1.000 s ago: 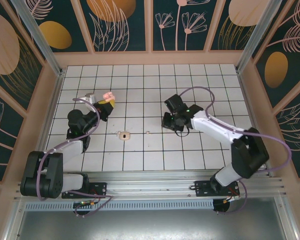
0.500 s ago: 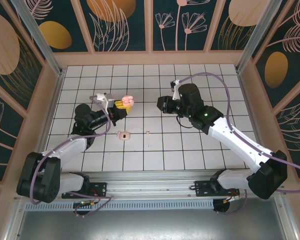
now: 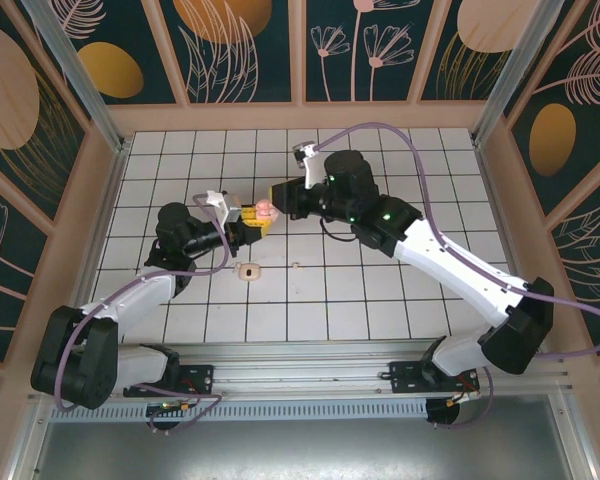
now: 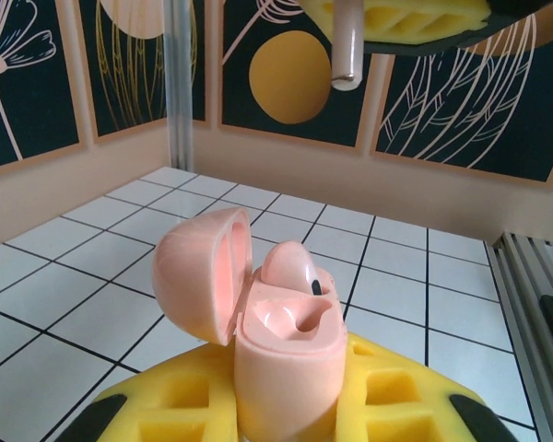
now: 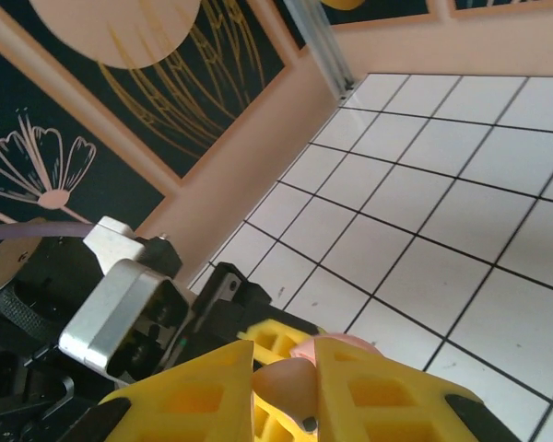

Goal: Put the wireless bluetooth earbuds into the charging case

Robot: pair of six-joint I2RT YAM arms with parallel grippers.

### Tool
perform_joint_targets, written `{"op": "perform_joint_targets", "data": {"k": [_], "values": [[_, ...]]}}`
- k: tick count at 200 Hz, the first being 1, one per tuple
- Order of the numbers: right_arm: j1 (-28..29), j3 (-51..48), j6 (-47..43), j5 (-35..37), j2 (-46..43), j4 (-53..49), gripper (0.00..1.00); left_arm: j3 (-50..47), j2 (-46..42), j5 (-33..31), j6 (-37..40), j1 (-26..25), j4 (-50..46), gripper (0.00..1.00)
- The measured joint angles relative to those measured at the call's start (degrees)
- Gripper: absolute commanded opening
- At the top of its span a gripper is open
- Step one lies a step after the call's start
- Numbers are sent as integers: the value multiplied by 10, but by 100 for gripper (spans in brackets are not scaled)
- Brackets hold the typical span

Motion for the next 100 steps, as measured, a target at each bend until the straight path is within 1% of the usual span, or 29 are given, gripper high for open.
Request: {"op": "perform_joint_targets", "data": {"k": [39, 100], "values": [[18, 17, -22, 0, 29, 0, 21, 0, -6, 7, 17, 0, -5, 2], [23, 17, -36, 1, 42, -9, 21, 1, -6, 7, 18, 0, -6, 2]]}}
